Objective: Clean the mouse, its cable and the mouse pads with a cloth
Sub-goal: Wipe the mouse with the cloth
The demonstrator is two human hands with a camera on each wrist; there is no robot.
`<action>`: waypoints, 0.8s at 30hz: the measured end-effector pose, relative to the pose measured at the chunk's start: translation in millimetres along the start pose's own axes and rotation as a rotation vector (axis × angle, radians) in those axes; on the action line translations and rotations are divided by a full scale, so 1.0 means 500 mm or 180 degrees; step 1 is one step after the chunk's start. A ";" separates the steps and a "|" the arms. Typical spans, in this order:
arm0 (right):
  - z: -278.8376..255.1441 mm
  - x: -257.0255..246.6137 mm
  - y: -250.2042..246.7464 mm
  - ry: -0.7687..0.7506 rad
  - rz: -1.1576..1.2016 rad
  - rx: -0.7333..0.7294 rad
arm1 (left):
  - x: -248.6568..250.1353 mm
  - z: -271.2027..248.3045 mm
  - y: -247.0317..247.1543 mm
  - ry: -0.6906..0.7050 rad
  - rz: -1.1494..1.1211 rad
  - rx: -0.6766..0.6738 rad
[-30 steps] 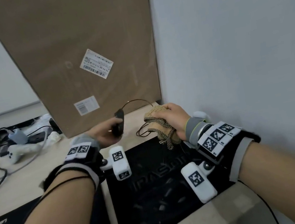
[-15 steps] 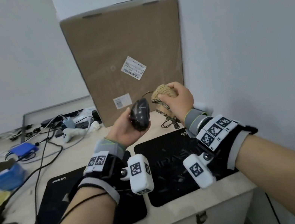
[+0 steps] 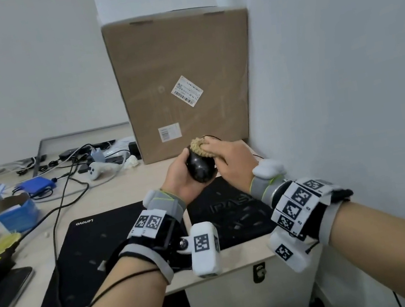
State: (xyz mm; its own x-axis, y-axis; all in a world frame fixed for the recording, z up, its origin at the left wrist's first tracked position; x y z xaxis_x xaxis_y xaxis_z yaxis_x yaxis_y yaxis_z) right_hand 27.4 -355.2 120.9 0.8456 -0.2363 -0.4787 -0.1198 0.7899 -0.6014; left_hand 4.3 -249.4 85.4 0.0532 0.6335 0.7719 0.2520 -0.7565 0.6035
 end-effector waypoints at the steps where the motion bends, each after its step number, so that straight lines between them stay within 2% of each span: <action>1: -0.016 -0.011 0.005 -0.0247 -0.0095 -0.0018 | 0.000 0.001 -0.002 0.0009 -0.0079 0.0017; 4: -0.074 -0.040 0.031 -0.1134 -0.0492 -0.0203 | -0.002 -0.005 -0.005 -0.0042 -0.0101 0.0051; 7: -0.094 -0.040 0.039 -0.1330 -0.0689 -0.0123 | 0.004 -0.011 -0.003 -0.0027 -0.0017 -0.0024; 10: -0.065 -0.034 0.017 -0.1142 -0.0794 0.0083 | 0.005 -0.022 0.003 0.0036 0.0207 -0.0157; 12: -0.022 -0.018 -0.007 -0.0657 -0.0603 0.0266 | -0.004 -0.035 0.006 0.0036 0.0442 -0.0142; 15: 0.026 0.016 -0.023 0.0156 -0.0176 -0.0020 | -0.019 -0.047 -0.003 -0.0036 0.0508 -0.0128; 17: 0.034 0.023 -0.026 0.0416 0.0024 -0.0089 | -0.016 -0.048 -0.013 -0.0040 0.0578 -0.0094; 19: 0.023 0.017 -0.021 0.0418 0.0120 -0.0118 | -0.011 -0.048 -0.021 0.0002 0.0668 -0.0053; 24: -0.034 0.025 -0.004 -0.0085 -0.0055 -0.0081 | -0.030 -0.053 -0.017 0.0039 0.0902 -0.0041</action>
State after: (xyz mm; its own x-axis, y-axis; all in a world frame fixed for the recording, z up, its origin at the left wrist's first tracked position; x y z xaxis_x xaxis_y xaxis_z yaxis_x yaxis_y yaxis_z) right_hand 29.5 -369.5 105.2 0.8612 -0.2344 -0.4511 -0.1179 0.7711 -0.6257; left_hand -24.3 -256.6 74.0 0.1081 0.3946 0.9125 0.2164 -0.9052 0.3658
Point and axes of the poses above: each hand's wrist, its own z-axis towards the middle knuckle, its own y-axis out of the palm, x = y × z, the point moved 4 cm from there along z, towards the middle knuckle, and after that the axes turned 8 degrees about z, right-handed, at the moved point
